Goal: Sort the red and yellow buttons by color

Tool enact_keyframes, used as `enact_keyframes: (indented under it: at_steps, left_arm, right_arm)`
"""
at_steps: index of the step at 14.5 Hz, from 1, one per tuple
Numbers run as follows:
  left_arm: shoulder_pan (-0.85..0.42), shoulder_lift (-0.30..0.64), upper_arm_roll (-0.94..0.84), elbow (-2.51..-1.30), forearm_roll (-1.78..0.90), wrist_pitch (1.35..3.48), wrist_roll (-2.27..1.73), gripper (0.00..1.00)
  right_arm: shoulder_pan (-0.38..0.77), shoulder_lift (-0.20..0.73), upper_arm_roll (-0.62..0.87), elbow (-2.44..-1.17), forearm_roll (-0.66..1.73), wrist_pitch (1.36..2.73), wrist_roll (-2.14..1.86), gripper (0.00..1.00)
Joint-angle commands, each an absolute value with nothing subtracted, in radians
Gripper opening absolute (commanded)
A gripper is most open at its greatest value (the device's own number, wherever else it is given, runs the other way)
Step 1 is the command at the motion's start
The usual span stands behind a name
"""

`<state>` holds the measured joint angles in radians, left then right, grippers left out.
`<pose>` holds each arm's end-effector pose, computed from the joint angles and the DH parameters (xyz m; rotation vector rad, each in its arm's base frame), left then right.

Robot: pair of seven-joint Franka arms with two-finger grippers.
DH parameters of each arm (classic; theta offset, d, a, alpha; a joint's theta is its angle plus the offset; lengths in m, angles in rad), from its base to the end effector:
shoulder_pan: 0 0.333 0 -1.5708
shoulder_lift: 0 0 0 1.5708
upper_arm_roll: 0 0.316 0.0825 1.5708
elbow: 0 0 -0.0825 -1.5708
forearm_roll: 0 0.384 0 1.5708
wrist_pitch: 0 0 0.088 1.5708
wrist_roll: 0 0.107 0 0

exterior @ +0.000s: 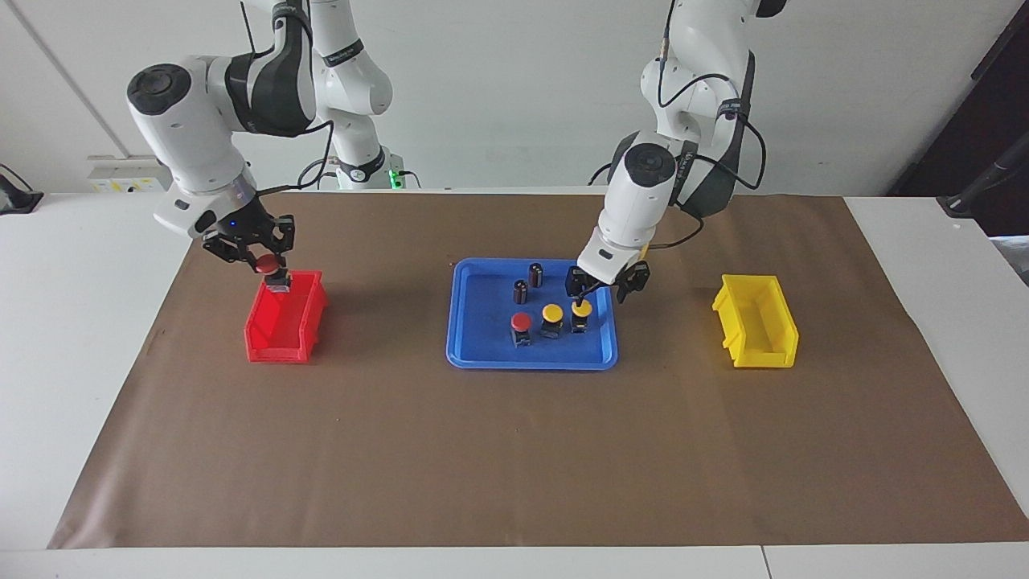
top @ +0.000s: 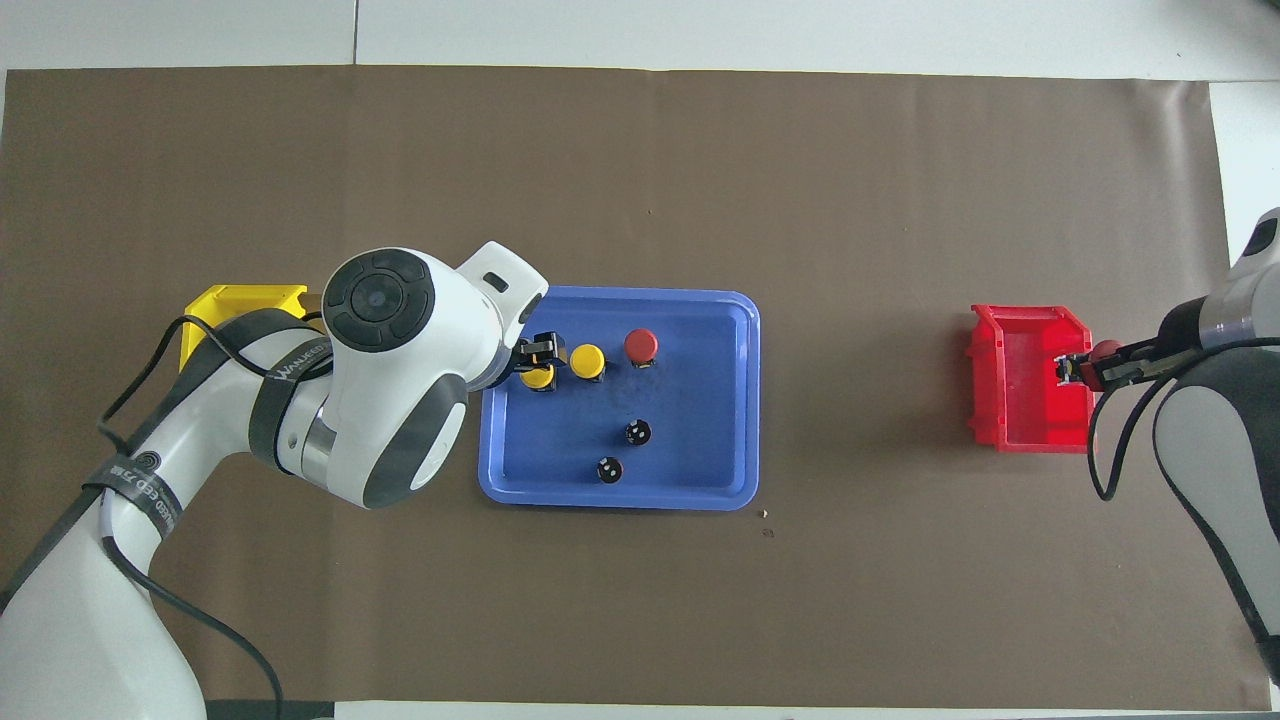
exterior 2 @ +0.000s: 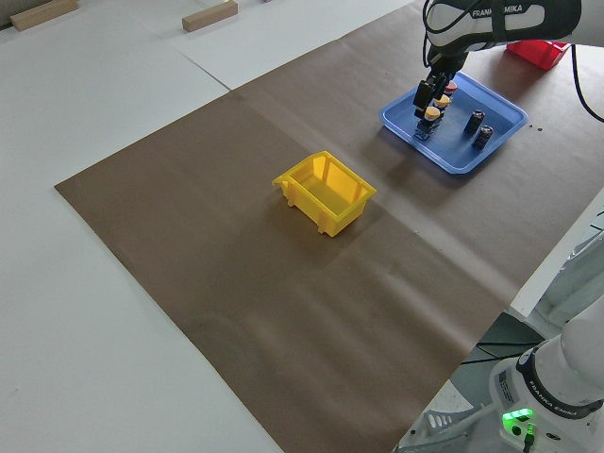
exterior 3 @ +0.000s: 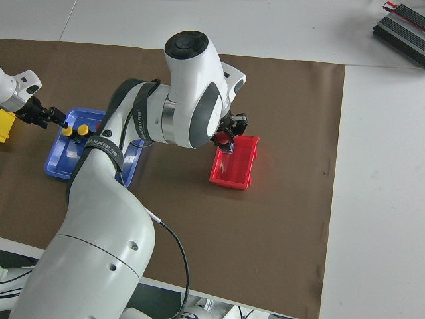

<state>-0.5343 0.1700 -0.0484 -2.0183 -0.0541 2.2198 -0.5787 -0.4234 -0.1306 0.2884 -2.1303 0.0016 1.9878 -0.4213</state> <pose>0.4896 -0.3238 0.3714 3.0807 0.0444 -0.0031 0.5074 -0.0652 0.4615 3.0808 0.4389 -0.0410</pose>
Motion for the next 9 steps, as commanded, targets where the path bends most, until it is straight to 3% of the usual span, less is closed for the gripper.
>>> enact_keyframes:
  at_steps: [1,9]
  left_arm:
    - [-0.56,0.147,-0.031,-2.074,-0.063,2.278,-0.603,0.84]
    - [-0.568,0.186,-0.029,-2.048,-0.063,2.299,-0.603,0.84]
  right_arm:
    - [-0.423,-0.172,0.287,-2.238,0.044,2.084,-0.437,0.19]
    - [-0.422,-0.167,0.285,-2.404,0.063,2.281,-0.428,0.19]
